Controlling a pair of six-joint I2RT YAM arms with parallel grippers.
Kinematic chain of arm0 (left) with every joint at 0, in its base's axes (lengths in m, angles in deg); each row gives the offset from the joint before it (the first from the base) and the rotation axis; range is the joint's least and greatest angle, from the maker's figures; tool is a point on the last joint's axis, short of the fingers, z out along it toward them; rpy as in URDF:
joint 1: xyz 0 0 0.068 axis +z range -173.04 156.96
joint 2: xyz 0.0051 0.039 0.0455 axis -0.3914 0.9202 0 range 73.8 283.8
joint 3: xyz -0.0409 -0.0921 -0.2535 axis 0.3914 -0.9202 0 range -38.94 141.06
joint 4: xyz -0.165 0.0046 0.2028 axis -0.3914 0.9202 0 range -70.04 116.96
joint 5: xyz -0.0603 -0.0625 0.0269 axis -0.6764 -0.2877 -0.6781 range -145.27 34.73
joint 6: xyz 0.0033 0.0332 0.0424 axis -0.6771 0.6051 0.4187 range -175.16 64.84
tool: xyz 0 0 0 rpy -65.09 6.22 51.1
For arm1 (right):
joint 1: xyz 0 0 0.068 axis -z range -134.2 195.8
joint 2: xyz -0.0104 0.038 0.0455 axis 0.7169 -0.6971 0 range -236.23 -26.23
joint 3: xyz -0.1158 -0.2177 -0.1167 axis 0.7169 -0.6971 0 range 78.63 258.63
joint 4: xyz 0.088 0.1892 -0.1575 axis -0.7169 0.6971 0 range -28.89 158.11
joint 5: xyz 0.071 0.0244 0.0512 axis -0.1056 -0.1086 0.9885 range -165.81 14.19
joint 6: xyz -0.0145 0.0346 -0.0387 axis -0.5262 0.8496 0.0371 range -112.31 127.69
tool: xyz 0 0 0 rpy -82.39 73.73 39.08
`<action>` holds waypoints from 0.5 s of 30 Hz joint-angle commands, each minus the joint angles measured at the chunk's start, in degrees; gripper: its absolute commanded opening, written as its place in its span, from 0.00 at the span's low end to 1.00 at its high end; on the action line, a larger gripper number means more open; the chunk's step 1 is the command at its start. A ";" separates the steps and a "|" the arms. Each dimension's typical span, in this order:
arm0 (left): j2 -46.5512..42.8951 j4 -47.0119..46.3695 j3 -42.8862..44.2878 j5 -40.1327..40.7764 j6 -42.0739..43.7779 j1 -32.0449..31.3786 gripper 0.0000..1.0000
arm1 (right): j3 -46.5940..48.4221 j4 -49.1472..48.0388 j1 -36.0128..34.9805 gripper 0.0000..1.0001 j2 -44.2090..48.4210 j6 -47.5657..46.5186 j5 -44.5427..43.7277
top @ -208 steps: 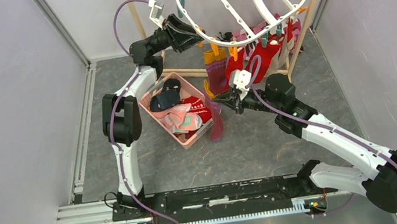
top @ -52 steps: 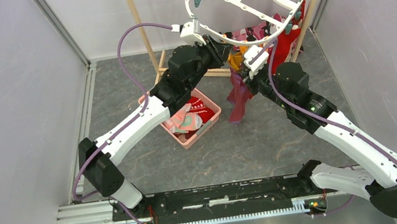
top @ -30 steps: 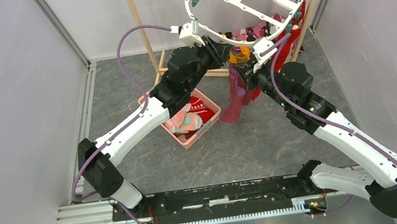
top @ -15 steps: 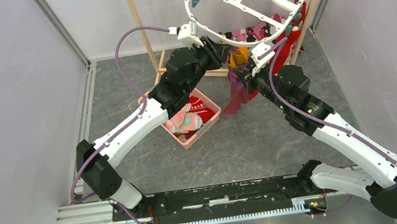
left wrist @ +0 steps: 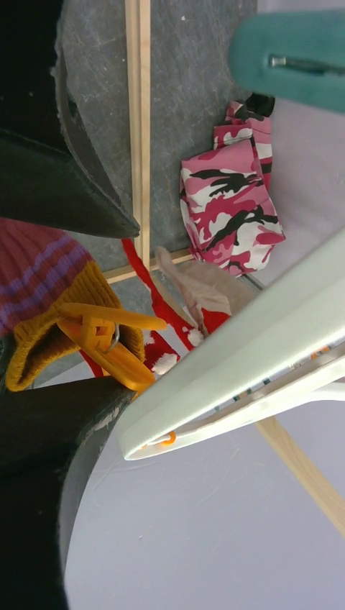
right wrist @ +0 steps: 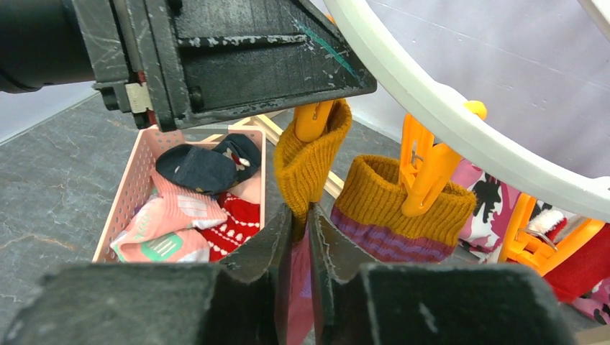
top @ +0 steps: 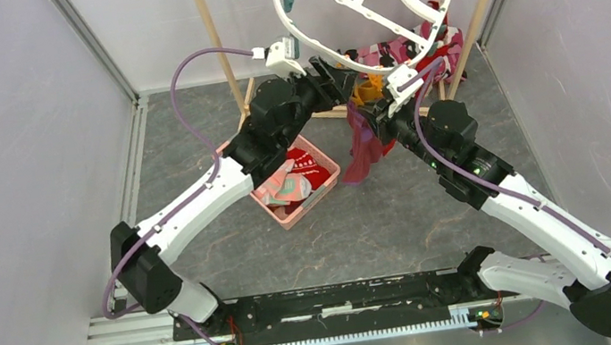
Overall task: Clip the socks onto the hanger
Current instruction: Clamp the sock at the bin.
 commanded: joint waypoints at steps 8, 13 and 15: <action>-9.60 -6.46 -7.32 -6.86 3.97 0.22 0.84 | -1.99 -0.55 1.70 0.50 4.48 -3.80 6.42; -16.02 -8.37 -15.13 -14.96 7.85 0.22 0.84 | -3.95 4.68 7.99 0.81 8.61 -11.22 22.27; -19.17 -8.55 -18.84 -16.44 9.71 0.22 0.84 | -5.08 6.91 10.15 0.92 10.37 -13.94 27.12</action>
